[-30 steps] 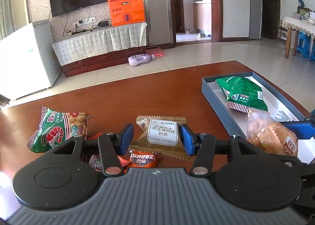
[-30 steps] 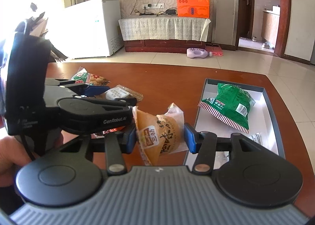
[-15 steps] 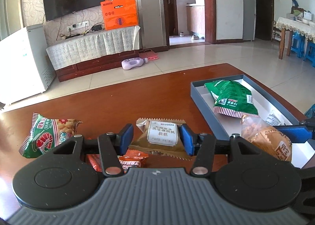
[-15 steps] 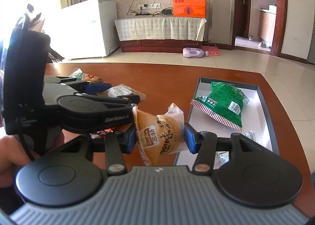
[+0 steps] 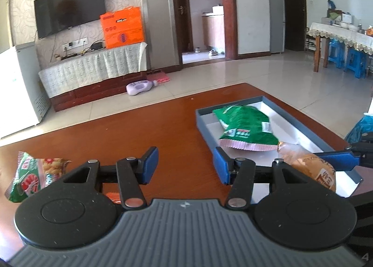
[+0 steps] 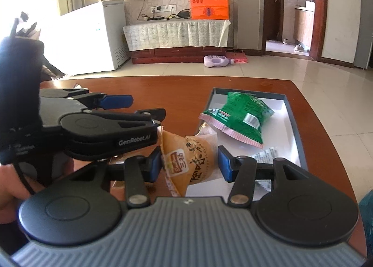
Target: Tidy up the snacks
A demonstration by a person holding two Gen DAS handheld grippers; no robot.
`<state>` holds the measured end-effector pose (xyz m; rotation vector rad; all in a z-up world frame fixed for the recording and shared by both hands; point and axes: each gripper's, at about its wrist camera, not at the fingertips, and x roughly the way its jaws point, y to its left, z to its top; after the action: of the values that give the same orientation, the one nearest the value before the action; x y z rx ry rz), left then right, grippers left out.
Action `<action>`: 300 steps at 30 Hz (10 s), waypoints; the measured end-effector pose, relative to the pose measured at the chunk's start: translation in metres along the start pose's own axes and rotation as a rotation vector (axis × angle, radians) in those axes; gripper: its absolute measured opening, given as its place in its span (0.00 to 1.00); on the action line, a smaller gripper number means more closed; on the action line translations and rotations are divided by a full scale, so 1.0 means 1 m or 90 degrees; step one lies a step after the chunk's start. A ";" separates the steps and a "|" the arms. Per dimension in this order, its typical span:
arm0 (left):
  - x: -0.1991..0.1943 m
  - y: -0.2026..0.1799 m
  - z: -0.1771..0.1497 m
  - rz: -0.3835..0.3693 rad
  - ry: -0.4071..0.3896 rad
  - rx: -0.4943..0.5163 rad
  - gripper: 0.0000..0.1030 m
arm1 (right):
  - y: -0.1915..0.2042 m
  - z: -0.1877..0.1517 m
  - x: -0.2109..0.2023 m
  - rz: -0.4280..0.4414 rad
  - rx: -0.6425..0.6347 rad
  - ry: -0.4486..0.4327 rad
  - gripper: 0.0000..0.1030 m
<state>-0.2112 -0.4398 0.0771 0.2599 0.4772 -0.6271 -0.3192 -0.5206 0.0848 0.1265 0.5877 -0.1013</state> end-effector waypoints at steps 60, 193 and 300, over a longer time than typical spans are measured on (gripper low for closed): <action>0.009 0.011 -0.006 -0.064 0.042 -0.058 0.42 | -0.027 -0.006 -0.008 -0.007 0.029 -0.005 0.51; -0.045 0.095 -0.084 0.055 0.065 -0.089 0.93 | 0.062 0.008 0.031 -0.028 -0.069 -0.032 0.74; -0.015 0.127 -0.114 -0.074 0.106 -0.226 0.15 | 0.116 -0.010 0.090 0.080 -0.175 0.176 0.25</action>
<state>-0.1828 -0.2906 -0.0021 -0.0539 0.7567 -0.6246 -0.2353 -0.4094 0.0365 -0.0907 0.8619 0.1218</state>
